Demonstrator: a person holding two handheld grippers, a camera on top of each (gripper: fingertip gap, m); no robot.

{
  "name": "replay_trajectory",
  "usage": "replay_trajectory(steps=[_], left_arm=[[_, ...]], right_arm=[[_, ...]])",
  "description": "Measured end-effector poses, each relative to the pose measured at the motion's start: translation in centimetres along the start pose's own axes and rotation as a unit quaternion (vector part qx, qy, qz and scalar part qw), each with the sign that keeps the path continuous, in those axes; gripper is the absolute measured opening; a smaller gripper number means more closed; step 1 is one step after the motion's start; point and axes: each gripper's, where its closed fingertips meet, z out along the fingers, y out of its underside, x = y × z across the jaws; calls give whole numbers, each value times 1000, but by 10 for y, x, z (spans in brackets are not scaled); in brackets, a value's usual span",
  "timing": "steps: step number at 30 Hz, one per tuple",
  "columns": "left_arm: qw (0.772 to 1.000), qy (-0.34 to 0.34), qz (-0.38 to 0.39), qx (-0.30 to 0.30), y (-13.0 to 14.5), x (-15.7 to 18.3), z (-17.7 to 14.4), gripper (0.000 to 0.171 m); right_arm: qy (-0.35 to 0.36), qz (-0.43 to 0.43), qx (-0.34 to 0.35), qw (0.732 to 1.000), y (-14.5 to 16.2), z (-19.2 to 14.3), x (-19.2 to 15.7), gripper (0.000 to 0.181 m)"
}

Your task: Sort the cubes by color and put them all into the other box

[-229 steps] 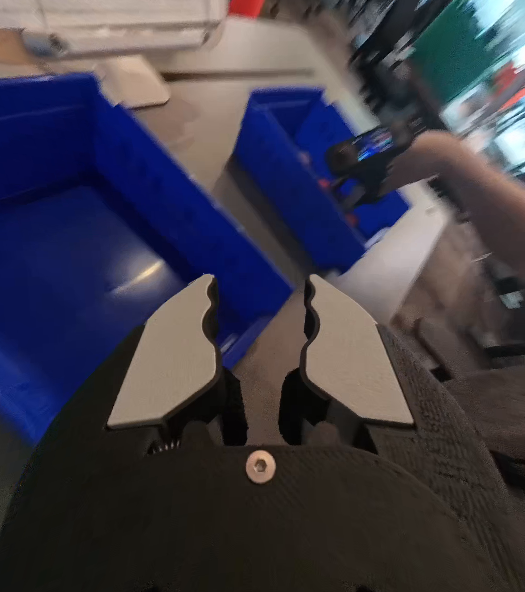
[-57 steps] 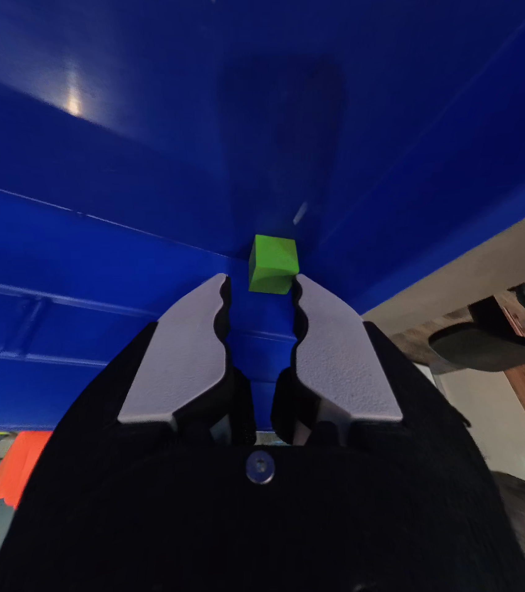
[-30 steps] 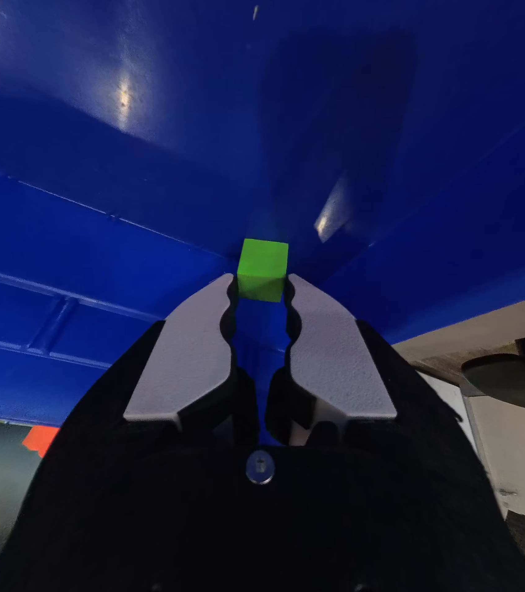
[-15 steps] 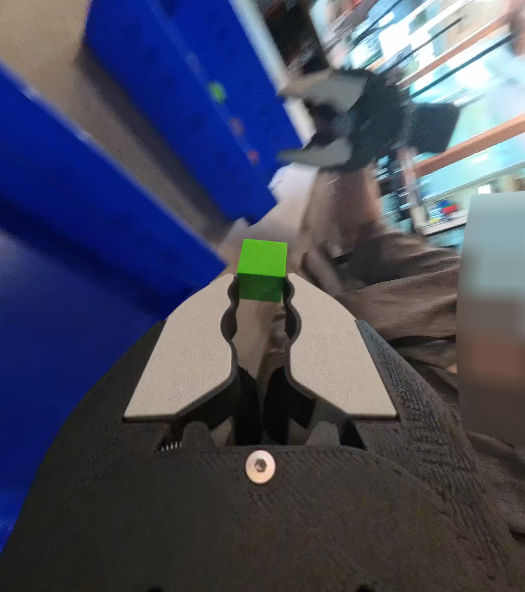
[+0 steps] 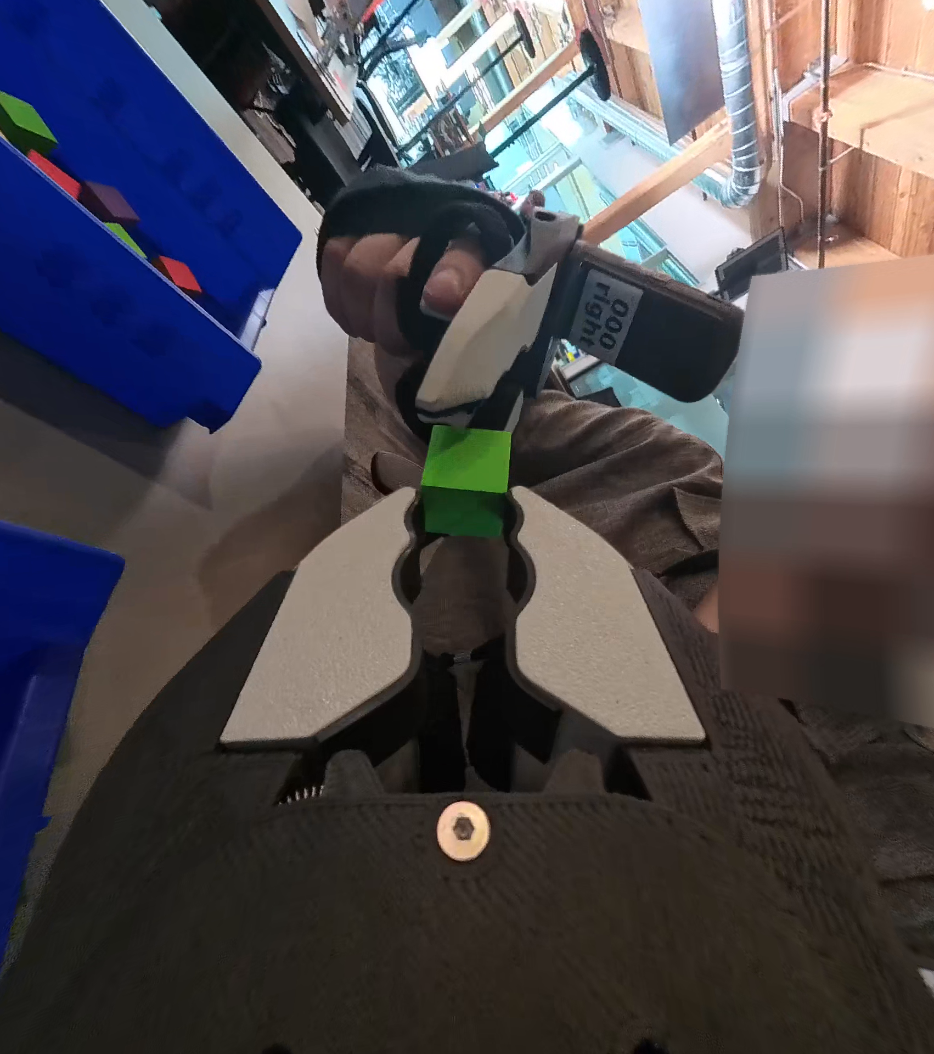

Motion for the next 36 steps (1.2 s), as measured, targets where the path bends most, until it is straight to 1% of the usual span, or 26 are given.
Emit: replay_trajectory(steps=[2,4,9,12,14,15,17,19,21,22,23,24,26,28,30,32,33,36], left_arm=[[1000,3,3,0,1,0,2,27],[1000,6,4,-7,4,0,4,27],[1000,8,8,-17,11,-1,4,27],[1000,5,17,5,7,-2,2,27],[999,7,26,41,-1,0,-4,27],[998,6,32,62,-5,3,-10,26],[994,-29,48,91,-7,0,-21,20],[990,-77,59,106,-5,-5,-32,19],[985,-110,59,116,-3,-9,-43,20],[983,-126,58,117,-4,-10,-47,22],[981,-143,63,118,-5,-11,-51,23],[976,-162,72,123,-6,-11,-55,24],[966,-205,88,132,-9,-12,-63,25],[952,-255,100,137,-12,-16,-70,27],[938,-293,115,145,-16,-17,-77,30],[932,-310,125,141,-16,-14,-78,32],[930,-315,128,138,-16,-13,-78,33],[926,-329,135,130,-14,-11,-79,34]], right_arm=[[-14,-1,3,1000,-3,3,-5,38],[-25,-12,4,1000,-4,4,-9,29],[-29,-14,2,999,-4,5,-15,28],[-19,-9,3,1000,-3,4,-11,28],[-9,-5,-5,1000,2,-3,-3,28],[-1,-3,-19,1000,8,-9,4,28],[2,20,-49,999,24,-28,21,28],[-2,48,-105,993,49,-53,38,28],[-27,89,-183,979,82,-80,48,28],[-41,105,-225,968,101,-94,50,28],[-63,128,-274,951,122,-109,48,28],[-91,157,-327,927,143,-124,41,28],[-145,203,-426,869,182,-155,19,27],[-183,226,-510,809,216,-182,-5,27],[-211,239,-572,755,241,-202,-27,27],[-226,240,-628,705,259,-218,-42,29],[-231,241,-643,690,265,-222,-47,29],[-242,254,-657,667,274,-223,-59,29]])
